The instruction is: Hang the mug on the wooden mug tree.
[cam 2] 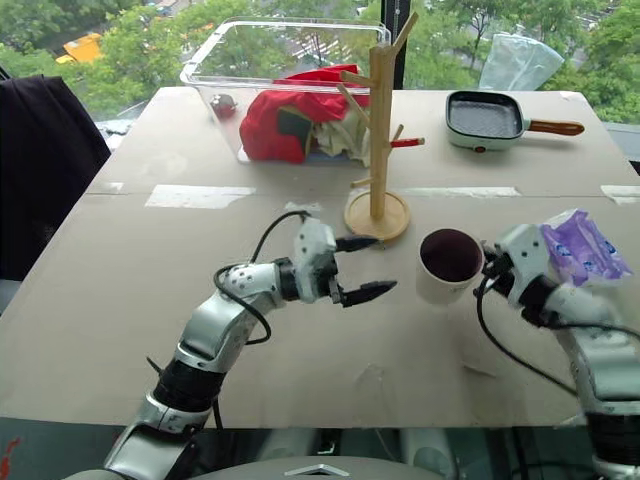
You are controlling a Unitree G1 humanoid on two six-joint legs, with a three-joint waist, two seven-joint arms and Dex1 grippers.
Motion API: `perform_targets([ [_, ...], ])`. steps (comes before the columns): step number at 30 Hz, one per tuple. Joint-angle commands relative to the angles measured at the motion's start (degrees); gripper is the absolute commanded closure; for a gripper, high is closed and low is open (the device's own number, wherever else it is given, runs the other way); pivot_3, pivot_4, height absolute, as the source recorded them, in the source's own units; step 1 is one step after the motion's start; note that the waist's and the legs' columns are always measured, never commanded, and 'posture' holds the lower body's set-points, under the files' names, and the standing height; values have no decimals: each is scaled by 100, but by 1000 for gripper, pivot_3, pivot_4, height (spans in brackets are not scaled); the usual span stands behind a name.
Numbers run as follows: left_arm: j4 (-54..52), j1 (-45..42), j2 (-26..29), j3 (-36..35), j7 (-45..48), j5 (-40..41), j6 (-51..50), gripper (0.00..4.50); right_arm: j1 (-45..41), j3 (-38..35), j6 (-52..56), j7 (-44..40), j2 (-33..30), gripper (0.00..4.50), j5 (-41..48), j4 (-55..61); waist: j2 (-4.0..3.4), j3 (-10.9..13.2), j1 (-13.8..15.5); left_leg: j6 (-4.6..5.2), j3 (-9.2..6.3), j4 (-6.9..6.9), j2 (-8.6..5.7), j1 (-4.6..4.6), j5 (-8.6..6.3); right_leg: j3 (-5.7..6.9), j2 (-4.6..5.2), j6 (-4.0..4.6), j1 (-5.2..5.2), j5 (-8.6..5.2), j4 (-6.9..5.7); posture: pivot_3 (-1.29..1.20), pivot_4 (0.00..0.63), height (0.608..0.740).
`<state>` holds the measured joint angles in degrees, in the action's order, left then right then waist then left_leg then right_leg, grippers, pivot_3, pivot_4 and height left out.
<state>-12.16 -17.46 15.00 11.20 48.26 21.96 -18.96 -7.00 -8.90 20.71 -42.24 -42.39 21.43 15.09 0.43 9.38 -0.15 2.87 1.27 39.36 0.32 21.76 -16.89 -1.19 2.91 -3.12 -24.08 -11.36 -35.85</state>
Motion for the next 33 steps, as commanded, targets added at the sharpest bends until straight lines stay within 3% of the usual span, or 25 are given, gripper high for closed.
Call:
perform_targets([
  [1,-543,175,-255,-419,-225,522,246,0,-735,-68,179,-622,-618,4431,134,54,21,-1,13,0,-6,0,0,0,0,7,-1,0,1,0,0,0,150,740],
  [5,-874,541,-501,-487,-448,687,418,0,-2107,296,-95,-1374,-1100,4431,-109,-880,22,0,46,-1,-21,-6,4,2,0,21,-10,-1,4,1,4,0,150,740],
  [14,-1165,969,-774,-308,-954,339,979,0,-4661,1506,-1494,-2756,-989,4431,-1196,-3376,17,5,62,-1,-2,-4,2,3,0,8,-2,2,1,1,12,0,150,740],
  [20,-1177,1098,-800,-296,-1237,75,1353,0,-5475,1825,-2098,-3198,-638,4431,-1565,-4353,16,5,78,-2,-9,-9,6,5,1,16,1,4,0,1,11,0,150,740],
  [33,-1132,1193,-731,-231,-1443,-86,1640,0,-6226,2092,-2812,-3480,103,4431,-2067,-5190,15,6,83,-3,-8,-11,4,14,1,25,22,6,-13,2,7,0,150,740],
])
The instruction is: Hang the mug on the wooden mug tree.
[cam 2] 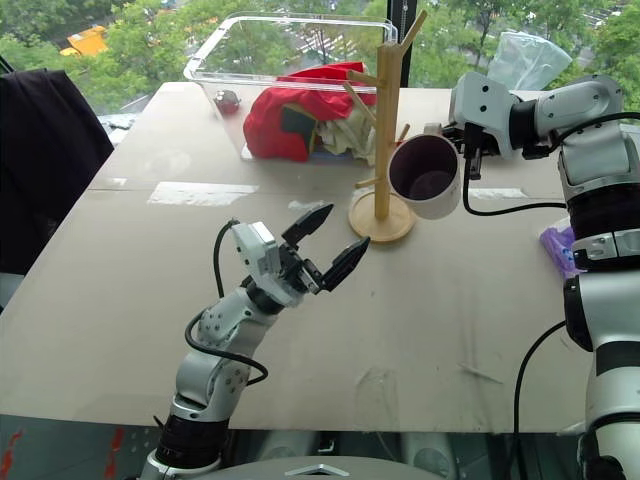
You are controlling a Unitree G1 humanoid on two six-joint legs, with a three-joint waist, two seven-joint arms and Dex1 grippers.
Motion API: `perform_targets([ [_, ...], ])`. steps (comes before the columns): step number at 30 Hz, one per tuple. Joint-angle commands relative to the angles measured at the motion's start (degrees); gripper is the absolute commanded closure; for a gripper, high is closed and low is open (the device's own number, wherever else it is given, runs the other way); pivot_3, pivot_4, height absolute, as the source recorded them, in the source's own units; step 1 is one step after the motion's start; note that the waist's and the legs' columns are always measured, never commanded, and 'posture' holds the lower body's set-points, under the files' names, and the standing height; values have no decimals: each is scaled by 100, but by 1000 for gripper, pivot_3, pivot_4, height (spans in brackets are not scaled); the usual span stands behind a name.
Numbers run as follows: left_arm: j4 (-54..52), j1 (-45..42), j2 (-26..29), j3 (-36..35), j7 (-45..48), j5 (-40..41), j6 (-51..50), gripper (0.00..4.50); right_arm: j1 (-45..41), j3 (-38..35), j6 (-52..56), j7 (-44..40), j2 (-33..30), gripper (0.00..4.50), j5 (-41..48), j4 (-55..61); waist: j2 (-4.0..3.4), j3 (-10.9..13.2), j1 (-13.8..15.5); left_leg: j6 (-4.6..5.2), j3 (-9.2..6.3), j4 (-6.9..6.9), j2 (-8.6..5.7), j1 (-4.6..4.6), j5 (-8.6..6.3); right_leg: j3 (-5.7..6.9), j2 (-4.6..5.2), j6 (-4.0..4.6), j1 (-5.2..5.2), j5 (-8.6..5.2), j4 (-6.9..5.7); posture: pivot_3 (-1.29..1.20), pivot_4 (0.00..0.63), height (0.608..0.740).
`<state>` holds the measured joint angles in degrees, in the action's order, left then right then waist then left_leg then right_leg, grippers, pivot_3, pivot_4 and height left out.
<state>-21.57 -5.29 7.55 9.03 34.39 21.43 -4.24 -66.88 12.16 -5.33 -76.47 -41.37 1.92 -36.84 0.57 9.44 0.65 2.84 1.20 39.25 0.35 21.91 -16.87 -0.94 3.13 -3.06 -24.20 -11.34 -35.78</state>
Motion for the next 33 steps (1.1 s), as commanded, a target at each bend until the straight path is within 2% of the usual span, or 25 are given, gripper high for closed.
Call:
perform_targets([
  [1,-180,-28,16,-10,-69,-38,179,0,-251,5,-257,-73,20,4431,-156,-20,0,0,3,0,-1,0,0,1,0,1,2,0,0,0,0,0,150,740],
  [3,-172,-30,20,12,-95,-43,194,0,-307,26,-403,-1,77,4431,-266,-87,0,0,-2,0,0,0,0,2,0,1,5,0,-1,0,0,0,150,740],
  [5,-176,-28,30,27,-120,-45,204,0,-375,17,-586,66,127,3870,-350,-179,-1,0,-5,-2,2,0,0,2,0,0,8,0,-2,0,1,0,150,740],
  [8,-181,-23,40,32,-146,-51,214,0,-454,-39,-678,122,175,2686,-395,-304,-2,1,-7,-3,1,-2,0,4,1,0,9,0,-5,0,0,0,150,740],
  [13,-210,6,49,61,-183,-68,220,0,-556,-152,-737,247,101,228,-391,-499,-2,1,-6,-6,0,-5,0,4,2,1,30,1,-5,0,0,0,150,740],
  [14,-224,17,51,74,-193,-70,221,0,-550,-196,-715,270,69,70,-362,-509,-2,1,-4,-6,1,-5,-1,4,3,3,33,1,-5,0,0,0,150,740],
  [17,-304,67,109,86,-184,-45,175,0,-294,-457,-388,301,-106,70,-126,-337,-2,1,6,-5,0,-5,-4,6,2,4,39,1,-6,1,1,0,150,740],
  [20,-388,236,285,59,-141,-61,90,0,472,-962,450,263,-409,70,410,344,-1,1,33,-3,-7,-6,-5,11,1,12,45,1,-4,0,6,0,150,740],
  [25,-426,833,756,-91,-130,-69,-200,0,2819,-2148,1551,882,-652,70,1262,2117,-3,-1,19,-1,-22,-12,-5,24,-1,7,55,-3,-8,2,16,0,150,740],
  [29,-362,1376,1285,-100,-60,-217,-565,0,4956,-2995,1978,1620,105,70,2066,3498,-8,-2,-2,0,-24,-25,-3,18,-2,4,51,-20,-10,12,13,0,150,740],
  [33,-178,1708,1740,-136,3,-577,-518,0,6517,-3127,2072,2255,918,70,2357,4589,-21,0,-46,1,-13,-29,0,-6,-2,4,35,0,-3,-3,-6,0,150,740],
])
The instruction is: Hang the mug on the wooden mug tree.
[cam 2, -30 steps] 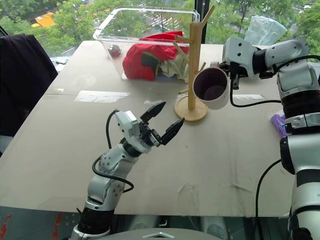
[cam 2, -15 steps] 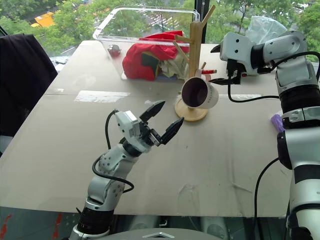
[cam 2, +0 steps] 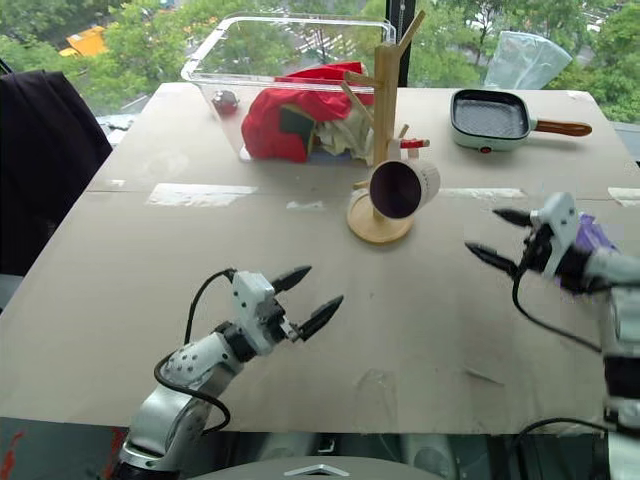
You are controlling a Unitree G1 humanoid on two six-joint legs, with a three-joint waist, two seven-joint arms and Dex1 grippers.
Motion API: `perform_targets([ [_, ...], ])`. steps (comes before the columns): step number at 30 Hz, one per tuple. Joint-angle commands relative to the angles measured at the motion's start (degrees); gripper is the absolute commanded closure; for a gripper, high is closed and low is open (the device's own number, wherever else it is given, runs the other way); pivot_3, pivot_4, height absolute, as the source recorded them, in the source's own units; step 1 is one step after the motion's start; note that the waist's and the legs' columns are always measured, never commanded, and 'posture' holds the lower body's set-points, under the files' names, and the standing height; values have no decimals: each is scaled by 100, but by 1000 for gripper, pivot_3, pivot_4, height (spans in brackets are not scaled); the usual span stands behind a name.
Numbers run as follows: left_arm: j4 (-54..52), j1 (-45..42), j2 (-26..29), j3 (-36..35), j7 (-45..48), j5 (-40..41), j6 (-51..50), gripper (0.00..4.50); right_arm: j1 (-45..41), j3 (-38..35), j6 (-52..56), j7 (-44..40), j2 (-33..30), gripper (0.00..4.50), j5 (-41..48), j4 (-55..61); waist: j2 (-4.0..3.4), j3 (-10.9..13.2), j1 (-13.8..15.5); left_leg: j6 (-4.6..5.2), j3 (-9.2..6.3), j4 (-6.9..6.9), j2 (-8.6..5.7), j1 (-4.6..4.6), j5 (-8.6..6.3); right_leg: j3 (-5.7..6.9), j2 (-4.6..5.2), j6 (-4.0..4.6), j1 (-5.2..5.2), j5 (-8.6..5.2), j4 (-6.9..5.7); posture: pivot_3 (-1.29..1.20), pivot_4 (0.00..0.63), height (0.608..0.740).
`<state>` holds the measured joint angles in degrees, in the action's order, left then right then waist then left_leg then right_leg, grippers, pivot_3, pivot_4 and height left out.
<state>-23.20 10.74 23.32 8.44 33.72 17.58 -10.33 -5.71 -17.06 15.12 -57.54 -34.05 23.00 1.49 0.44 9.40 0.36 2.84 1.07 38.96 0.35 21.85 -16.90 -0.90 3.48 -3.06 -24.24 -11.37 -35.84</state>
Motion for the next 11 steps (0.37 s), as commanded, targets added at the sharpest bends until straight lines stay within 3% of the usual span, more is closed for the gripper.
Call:
perform_targets([
  [1,38,141,238,-110,103,-239,156,0,652,-162,-23,444,303,70,240,891,-10,5,-25,1,12,5,0,-2,1,-4,-6,-1,0,0,-1,0,150,740],
  [6,39,148,351,-264,167,-122,43,0,1485,114,-640,611,585,70,-112,882,17,-9,-72,2,16,36,5,-19,2,-5,-36,-21,21,-10,-2,0,150,740],
  [11,-8,114,358,-344,204,-73,-6,0,1758,270,-1085,618,654,70,-228,693,14,-9,-92,2,18,32,6,-15,2,-6,-42,-1,15,2,-2,0,150,740],
])
